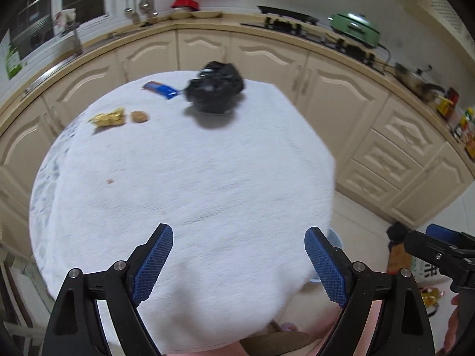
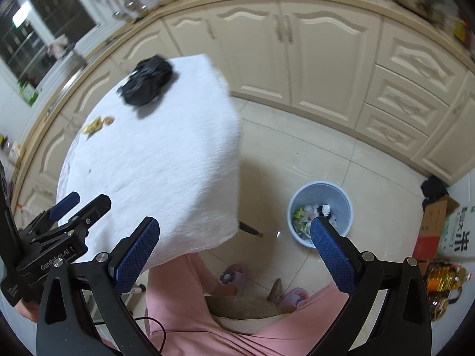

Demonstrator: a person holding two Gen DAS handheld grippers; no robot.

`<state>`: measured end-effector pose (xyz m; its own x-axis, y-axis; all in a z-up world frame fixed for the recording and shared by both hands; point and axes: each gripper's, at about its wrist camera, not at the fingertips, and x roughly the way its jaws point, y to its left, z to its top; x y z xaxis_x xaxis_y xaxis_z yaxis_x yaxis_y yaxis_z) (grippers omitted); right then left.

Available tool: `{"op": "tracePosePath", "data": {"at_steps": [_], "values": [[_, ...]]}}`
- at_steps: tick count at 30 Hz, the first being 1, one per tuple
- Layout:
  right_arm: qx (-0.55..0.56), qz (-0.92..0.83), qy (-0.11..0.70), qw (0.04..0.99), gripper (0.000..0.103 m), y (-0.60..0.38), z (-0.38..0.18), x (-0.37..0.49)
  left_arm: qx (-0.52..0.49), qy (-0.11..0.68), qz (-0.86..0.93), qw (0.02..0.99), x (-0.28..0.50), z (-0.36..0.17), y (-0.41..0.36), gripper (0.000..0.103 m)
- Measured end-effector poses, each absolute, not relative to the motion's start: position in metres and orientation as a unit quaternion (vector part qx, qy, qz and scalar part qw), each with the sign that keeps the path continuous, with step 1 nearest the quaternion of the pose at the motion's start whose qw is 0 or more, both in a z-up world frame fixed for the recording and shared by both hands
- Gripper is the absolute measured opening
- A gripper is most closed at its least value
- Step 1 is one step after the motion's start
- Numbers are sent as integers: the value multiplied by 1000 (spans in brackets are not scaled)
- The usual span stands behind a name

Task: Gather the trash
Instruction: 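Move both open tools back over the table toward the remaining trash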

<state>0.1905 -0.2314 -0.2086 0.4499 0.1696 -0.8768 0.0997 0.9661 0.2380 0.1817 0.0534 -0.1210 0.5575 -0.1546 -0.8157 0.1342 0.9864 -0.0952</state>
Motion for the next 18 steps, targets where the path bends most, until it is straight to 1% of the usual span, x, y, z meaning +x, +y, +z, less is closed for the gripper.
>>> {"op": "tracePosePath", "data": {"at_steps": [7,16,18], "values": [[89,69,537,836,103,-168,-214,202,-44,465,-21,884,156,-117,123,87],[73,119,554,821,103,-109,-221,236,-85,474,43,876,155,-117,185,87],[68,125,556,819,103,-99,-221,247,-89,477,54,873,165,-118,195,87]]}}
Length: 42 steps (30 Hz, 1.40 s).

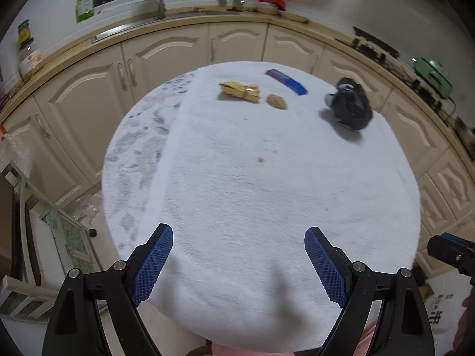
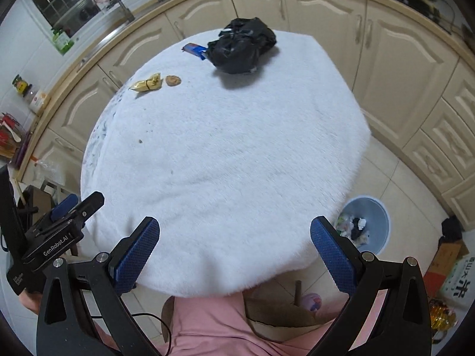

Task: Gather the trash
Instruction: 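Move both open tools back over the table toward the remaining trash, then grasp the yellow wrapped candy with the left gripper while the right reaches the black bag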

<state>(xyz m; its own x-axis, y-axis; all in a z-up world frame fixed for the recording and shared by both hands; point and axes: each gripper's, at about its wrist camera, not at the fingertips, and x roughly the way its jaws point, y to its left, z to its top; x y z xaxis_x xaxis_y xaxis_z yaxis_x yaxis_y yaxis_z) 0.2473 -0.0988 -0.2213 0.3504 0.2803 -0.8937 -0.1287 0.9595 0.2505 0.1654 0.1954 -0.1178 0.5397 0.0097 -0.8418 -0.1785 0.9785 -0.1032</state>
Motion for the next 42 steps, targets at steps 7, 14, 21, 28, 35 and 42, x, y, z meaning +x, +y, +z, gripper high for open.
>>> {"op": "tracePosePath", "data": {"at_steps": [7,14,21,28,35,42], "values": [[60,142,567,809,103,-72,-224,284,-99,482,73,868,197,-118,220,87],[66,150,574,803,103,-64,-223,322,-101,481,59,869,250,-122,229,87],[86,139,579,799,103,-65,-220,375,-98,492,43,864,320,-131,233,87],[100,124,583,797,103,-67,-220,433,-112,505,53,854,398,-146,243,88],[91,92,607,785,103,-64,-245,484,-121,531,64,836,465,-174,244,92],[95,94,633,762,103,-55,-278,513,-124,547,70,825,513,-209,241,98]]}}
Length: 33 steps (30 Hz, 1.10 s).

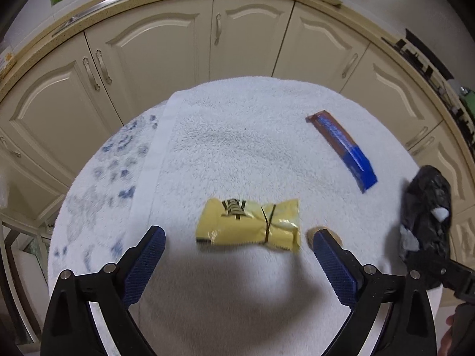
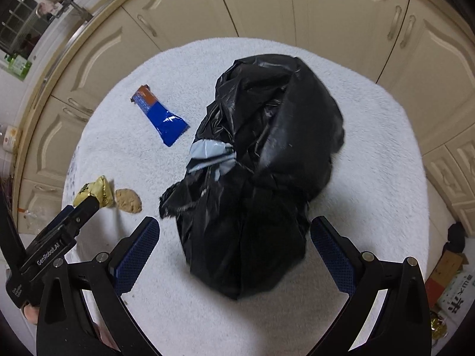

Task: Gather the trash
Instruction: 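Grasp the yellow wrapped candy with the left gripper while the right reaches the black bag, then lift the candy with the left gripper while the right grasps and lifts the black bag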

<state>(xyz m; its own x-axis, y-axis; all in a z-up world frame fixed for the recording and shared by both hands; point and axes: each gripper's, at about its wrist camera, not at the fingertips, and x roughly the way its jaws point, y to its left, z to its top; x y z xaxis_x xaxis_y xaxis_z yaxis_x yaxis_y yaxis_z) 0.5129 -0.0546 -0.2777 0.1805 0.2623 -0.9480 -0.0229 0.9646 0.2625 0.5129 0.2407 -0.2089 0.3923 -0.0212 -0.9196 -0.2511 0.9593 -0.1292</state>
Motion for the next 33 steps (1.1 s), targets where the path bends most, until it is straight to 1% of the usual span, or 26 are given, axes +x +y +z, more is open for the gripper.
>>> {"op": "tracePosePath", "data": {"at_steps": [3,4,7,12,14,16,19,21,23,24,26,28,31,33], "values": [[93,92,639,758,103,-52,-289,521,-134,552,59,821,525,-229,242,98],[93,92,641,756,103,-51,-293,524,-115,541,62,831,525,-230,238,98],[79,86,629,769,103,-49,-294,526,-81,531,68,841,527,-237,231,94],[46,100,597,795,103,-43,-295,519,-59,513,73,853,527,-244,223,82],[21,107,574,812,103,-39,-296,508,-60,509,75,856,524,-244,221,70],[-7,104,551,828,103,-33,-298,499,-62,503,78,859,523,-245,222,65],[-55,93,515,851,103,-24,-304,485,-64,495,77,863,519,-247,226,64],[-44,92,483,869,103,-26,-306,477,-64,490,79,866,517,-247,225,64],[-43,93,470,877,103,-27,-306,473,-63,484,82,869,514,-247,223,63],[-41,92,468,878,100,-28,-306,472,-62,481,85,871,513,-248,223,63],[-31,86,461,883,91,-35,-303,470,-60,474,90,874,508,-245,221,63],[5,92,450,888,74,-49,-299,467,-53,463,94,880,507,-245,218,63],[67,115,439,889,69,-65,-294,469,-34,450,95,887,502,-242,210,62],[86,120,435,888,68,-70,-292,468,-28,447,92,889,503,-243,206,62]]}}
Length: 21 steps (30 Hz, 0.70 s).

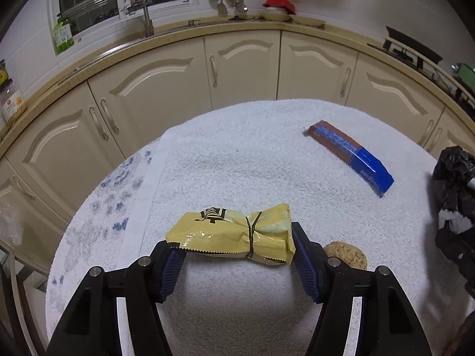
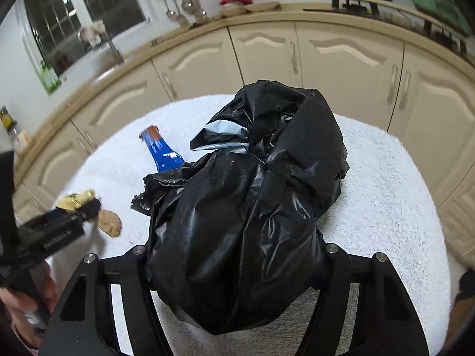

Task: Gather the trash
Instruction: 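Lift the candy with the left gripper while the right grasps and lifts the black bag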

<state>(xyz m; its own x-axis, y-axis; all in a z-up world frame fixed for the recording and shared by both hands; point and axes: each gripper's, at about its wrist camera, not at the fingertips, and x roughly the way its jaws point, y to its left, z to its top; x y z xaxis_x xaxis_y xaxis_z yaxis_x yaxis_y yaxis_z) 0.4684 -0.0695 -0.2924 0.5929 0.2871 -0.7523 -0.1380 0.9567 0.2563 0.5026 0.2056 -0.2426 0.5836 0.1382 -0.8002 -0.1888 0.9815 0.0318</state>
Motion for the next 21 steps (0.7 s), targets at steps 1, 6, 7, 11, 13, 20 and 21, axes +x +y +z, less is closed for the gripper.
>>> {"op": "tracePosePath", "data": {"at_steps": [1,6,7,11,13,20,21], "values": [[85,119,434,889,68,-69,-292,468,-24,444,94,891,502,-243,204,61],[76,116,411,901,67,-63,-283,463,-32,445,82,891,500,-242,202,61],[75,115,404,904,67,-63,-280,460,-31,444,82,892,499,-243,202,61],[63,119,388,912,67,-59,-277,459,-47,446,62,892,498,-239,204,60],[53,112,379,917,67,-58,-275,455,-46,443,65,893,495,-236,203,60],[38,106,346,931,67,-59,-264,441,-38,422,51,904,480,-222,190,60],[42,107,346,931,67,-60,-263,440,-34,420,49,905,477,-220,186,60]]}}
